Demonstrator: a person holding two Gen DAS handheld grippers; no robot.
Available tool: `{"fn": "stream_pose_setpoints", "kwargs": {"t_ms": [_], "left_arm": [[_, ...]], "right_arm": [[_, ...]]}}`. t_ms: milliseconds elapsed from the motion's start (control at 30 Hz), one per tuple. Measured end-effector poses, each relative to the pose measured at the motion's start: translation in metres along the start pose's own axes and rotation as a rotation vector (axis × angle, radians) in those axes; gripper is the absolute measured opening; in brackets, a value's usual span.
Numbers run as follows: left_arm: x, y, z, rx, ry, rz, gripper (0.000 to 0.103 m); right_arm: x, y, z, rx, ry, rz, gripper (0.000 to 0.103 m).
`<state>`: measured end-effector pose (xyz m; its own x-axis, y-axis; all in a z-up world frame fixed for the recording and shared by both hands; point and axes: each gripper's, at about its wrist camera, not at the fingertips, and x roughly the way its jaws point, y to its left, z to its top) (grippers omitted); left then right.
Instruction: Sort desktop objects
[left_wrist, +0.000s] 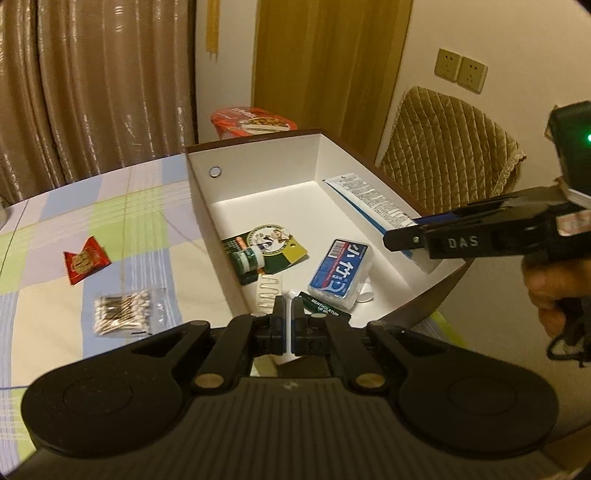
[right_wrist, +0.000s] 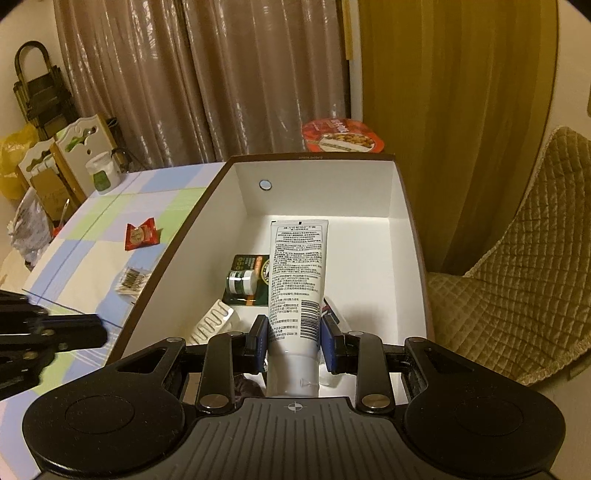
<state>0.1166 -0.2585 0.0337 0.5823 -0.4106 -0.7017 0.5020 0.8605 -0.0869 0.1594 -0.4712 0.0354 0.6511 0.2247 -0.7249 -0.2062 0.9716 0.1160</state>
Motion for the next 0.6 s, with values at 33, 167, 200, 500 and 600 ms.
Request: {"fn": "stream_pose_setpoints", "kwargs": {"t_ms": [33,167,200,500,600], "left_arm": [[-0.004,0.001,-0.002,-0.001,-0.009,-0.001,0.002],[-0.024,0.003,-0.016,0.051,-0.045,-0.035,0.022],[-0.029,0.003,-0.020,0.079,-0.053,-0.052,0.025],[-0.015,-0.042,-0.083,0.657,0.065,-0.228,0.054],[0.005,-0.056,-0.100,0.853,0.088,-0.263,0.054]], "right_arm": [[0.003,0.000,0.001,-0.003,0.004,0.000,0.029],[0.014,0.000,0.004,-0.025,0.023,-0.001,0.029],[0.017,0.000,0.005,-0.032,0.026,-0.001,0.029],[0.033,0.006,0.010,-0.105,0.069,-0.004,0.029],[0.035,0.006,0.010,-0.110,0.080,-0.008,0.029]]}}
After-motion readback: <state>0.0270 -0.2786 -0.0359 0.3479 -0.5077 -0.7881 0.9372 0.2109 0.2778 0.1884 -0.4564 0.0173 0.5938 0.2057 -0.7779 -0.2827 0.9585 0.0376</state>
